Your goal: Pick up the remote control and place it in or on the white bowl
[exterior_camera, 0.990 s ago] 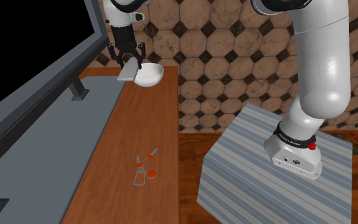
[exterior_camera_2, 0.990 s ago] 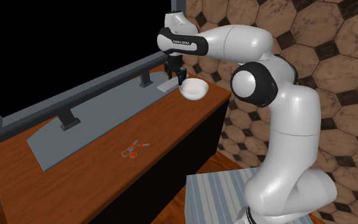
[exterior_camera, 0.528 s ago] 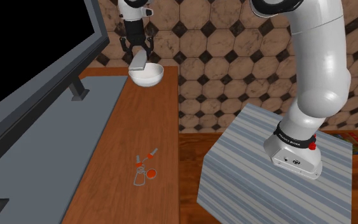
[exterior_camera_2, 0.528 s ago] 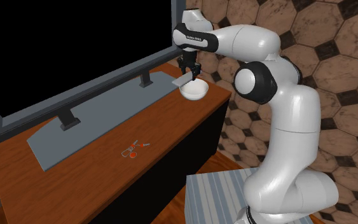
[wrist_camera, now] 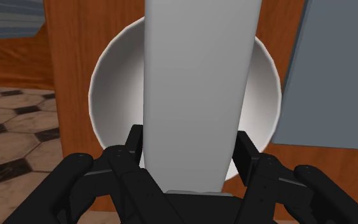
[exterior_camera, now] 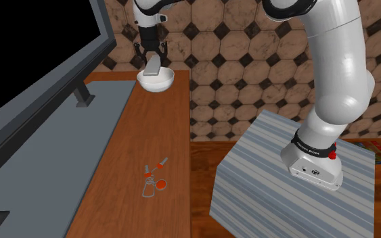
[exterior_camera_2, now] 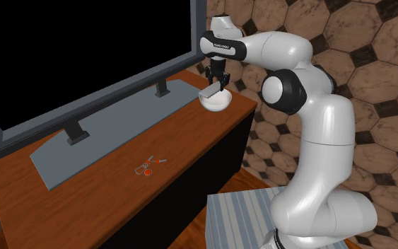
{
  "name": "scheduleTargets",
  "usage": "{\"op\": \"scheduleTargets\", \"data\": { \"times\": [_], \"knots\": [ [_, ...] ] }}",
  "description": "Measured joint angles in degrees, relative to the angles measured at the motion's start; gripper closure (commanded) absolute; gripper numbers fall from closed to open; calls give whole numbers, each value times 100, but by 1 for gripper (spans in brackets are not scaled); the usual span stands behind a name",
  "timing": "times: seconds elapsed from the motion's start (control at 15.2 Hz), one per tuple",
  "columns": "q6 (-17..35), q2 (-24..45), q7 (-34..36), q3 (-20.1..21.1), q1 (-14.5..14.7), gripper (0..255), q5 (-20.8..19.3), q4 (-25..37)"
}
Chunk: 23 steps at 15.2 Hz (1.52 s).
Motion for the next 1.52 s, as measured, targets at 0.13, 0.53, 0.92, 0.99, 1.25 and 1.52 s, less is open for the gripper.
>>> {"op": "scheduleTargets", "data": {
  "times": [0.13, 0.53, 0.92, 0.99, 1.25, 1.52],
  "knots": [
    [120, 16, 15, -4, -6, 255, -9, -106],
    [588, 21, 44, -21, -73, 255, -30, -577],
    [629, 49, 49, -26, -68, 255, -40, -590],
    [630, 49, 49, -26, -68, 0, -40, -590],
    [631, 50, 49, -26, -68, 0, -40, -589],
    [411, 22, 29, -15, -48, 0, -22, -389]
  ]
}}
